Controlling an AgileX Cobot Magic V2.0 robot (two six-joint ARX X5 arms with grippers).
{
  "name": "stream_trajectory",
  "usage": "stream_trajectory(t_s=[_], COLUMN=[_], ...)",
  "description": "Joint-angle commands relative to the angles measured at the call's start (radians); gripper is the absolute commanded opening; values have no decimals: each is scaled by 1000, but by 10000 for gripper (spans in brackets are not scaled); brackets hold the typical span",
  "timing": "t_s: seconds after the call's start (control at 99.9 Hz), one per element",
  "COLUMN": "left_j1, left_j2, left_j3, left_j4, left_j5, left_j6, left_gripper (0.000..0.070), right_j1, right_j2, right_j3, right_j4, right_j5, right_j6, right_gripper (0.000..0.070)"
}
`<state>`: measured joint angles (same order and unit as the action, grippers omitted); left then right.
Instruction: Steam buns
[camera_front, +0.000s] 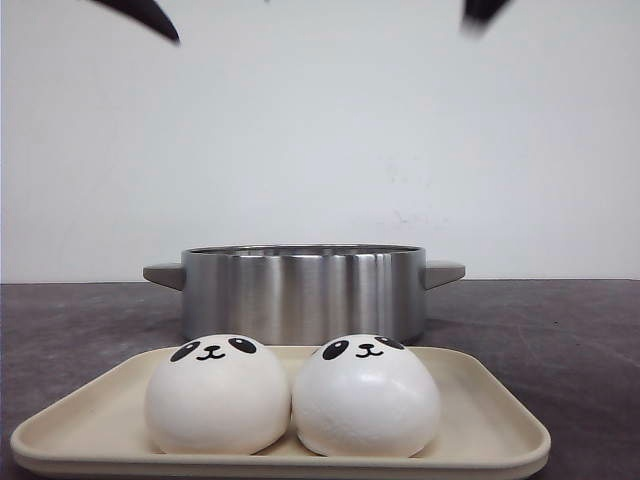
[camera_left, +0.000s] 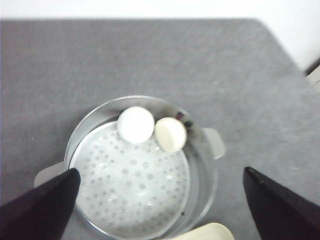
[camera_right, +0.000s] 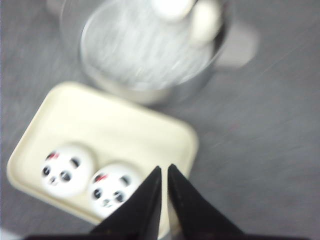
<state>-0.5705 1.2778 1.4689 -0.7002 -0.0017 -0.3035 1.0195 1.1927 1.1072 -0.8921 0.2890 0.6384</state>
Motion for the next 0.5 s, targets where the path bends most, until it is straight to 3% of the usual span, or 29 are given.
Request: stream_trajectory(t_s=[0.0, 0.09, 0.14, 0.49], left_j1=[-13, -19, -20, -20], left_j2=[-52, -132, -172, -353], left_j3=[16, 16, 16, 16], left_j4=[-8, -34, -46, -135], left_j5=[-4, -4, -6, -7], left_j6=[16, 24, 26, 27], left_gripper=[637, 637, 637, 637], right_j1=[6, 4, 4, -1], right_j2=[40, 100, 136, 360], right_j3=[-27, -45, -45, -45], right_j4=[41, 40, 39, 127], right_j5=[-65, -129, -156, -250], right_j6=[62, 64, 64, 50], right_gripper=[167, 444, 522, 530])
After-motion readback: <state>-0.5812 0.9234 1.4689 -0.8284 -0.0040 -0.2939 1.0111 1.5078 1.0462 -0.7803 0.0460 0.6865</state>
